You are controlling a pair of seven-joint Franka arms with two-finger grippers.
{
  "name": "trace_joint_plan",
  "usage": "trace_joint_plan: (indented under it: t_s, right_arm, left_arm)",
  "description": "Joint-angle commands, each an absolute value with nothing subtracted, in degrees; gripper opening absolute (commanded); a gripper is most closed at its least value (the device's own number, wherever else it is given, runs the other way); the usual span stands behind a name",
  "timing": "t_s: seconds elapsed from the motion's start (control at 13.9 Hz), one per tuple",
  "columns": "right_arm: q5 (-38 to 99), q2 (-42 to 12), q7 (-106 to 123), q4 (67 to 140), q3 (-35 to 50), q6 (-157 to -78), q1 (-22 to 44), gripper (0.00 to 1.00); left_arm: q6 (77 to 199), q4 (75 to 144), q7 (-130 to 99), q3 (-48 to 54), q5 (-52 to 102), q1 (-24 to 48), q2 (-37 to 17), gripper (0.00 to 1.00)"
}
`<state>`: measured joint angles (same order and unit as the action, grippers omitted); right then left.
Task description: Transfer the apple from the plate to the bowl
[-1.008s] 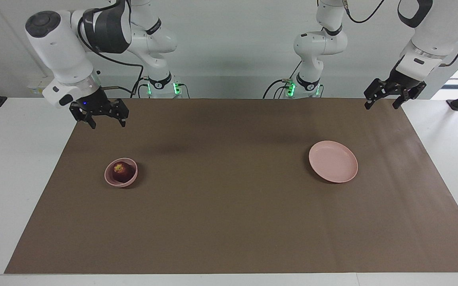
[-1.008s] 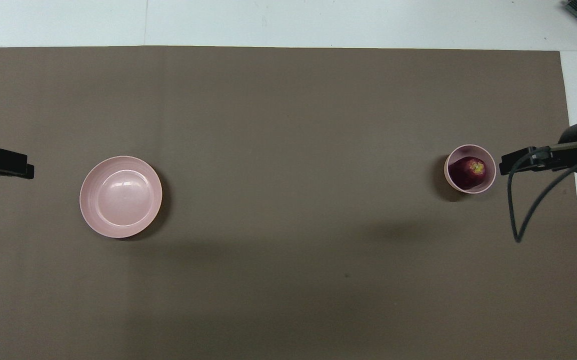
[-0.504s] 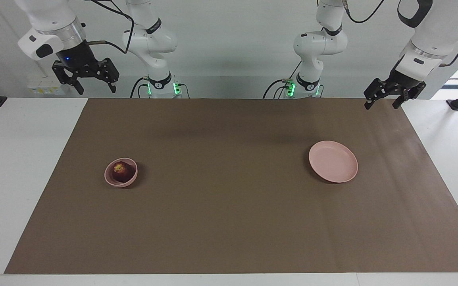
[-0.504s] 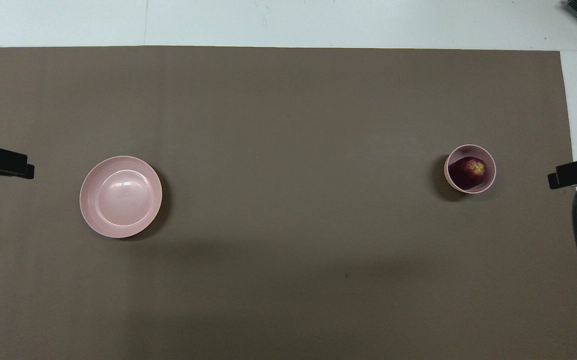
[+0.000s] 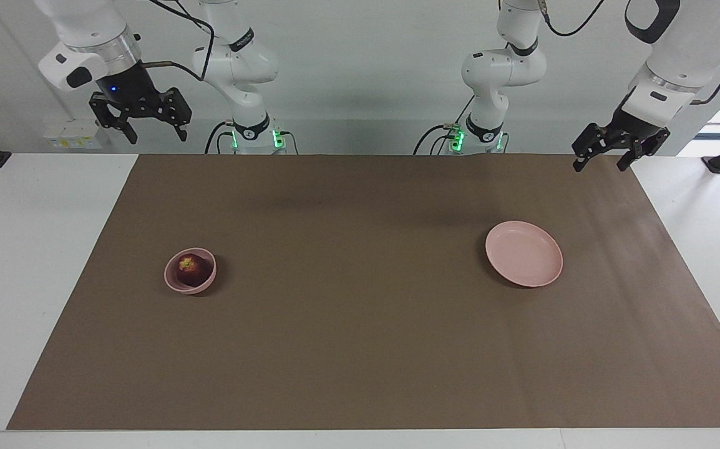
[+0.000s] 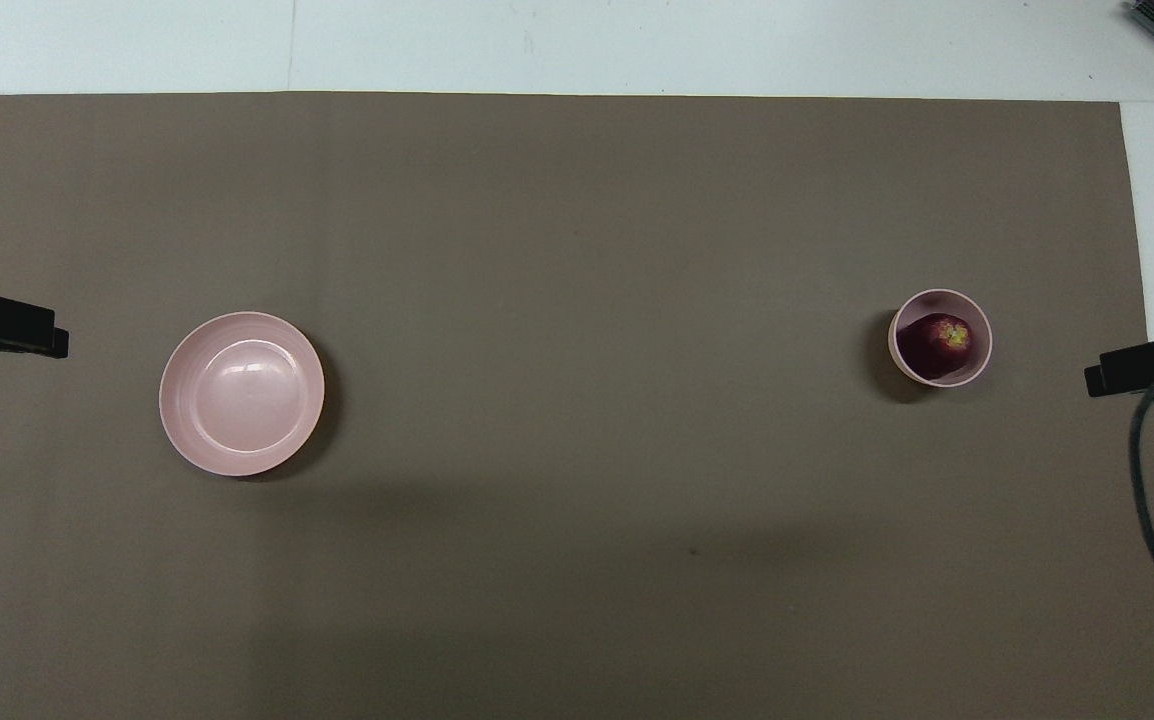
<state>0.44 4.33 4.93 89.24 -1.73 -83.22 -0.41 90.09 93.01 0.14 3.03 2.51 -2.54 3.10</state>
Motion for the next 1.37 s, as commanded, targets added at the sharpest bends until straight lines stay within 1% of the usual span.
trace_joint_plan:
  t_s: [0.0,0.29,0.65,1.3]
  right_arm:
    - [-0.5,6.3,4.3,92.6,-1.1,-85.5,-0.6,1.0]
    - [-0.6,8.1,4.5,94.9,-1.1,-85.7,0.0,1.0]
    - [-2.7,8.1,6.9,95.2,-1.1,-86.4,0.1,1.0]
    - [-1.5,7.6,6.4,94.6,-1.2,-86.2,0.0,1.0]
  left_arm:
    - [89.2,92.9,0.8,3.1,1.5,-2.7,3.4,1.0]
    - [89.2,92.9,0.8,3.1,1.5,-2.6,3.4,1.0]
    - [89.2,92.9,0.8,3.1,1.6,-2.7,3.4,1.0]
    - [89.2,92.9,0.8,3.1,1.5,-2.7,3.3,1.0]
